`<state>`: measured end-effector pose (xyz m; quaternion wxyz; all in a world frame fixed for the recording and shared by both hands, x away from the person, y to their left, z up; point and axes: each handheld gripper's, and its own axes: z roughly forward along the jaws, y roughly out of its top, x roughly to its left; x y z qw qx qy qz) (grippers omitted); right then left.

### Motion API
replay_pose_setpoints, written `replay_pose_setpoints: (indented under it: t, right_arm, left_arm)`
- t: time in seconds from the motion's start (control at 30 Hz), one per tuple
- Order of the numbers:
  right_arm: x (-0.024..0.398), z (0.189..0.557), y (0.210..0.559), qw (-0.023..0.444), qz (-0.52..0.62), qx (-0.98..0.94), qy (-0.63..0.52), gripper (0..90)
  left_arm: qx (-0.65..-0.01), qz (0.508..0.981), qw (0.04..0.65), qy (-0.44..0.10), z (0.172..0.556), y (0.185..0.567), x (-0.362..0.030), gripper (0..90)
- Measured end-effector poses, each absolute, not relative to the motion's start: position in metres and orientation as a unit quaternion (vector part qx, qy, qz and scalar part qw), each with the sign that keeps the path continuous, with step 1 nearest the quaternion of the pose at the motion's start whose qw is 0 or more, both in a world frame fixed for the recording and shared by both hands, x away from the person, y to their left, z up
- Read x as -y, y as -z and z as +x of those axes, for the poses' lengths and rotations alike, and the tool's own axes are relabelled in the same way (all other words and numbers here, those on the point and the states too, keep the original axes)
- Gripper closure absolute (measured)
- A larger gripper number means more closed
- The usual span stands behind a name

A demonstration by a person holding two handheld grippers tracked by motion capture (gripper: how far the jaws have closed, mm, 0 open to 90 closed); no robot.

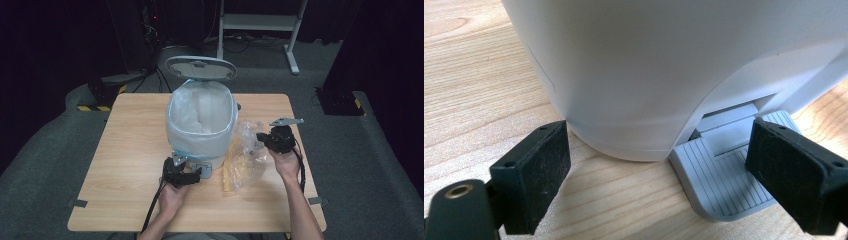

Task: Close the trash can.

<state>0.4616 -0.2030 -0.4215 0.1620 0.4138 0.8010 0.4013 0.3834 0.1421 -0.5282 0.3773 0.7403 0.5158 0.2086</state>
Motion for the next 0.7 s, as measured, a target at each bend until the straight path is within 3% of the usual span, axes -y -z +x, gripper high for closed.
replay_pose_setpoints:
  t: [0.7]
  right_arm:
    - [0.219,0.434,0.376,0.172,0.387,-0.789,-0.445,88.6]
  left_arm:
    - [-0.519,0.739,0.38,-0.199,0.385,0.529,-0.144,11.4]
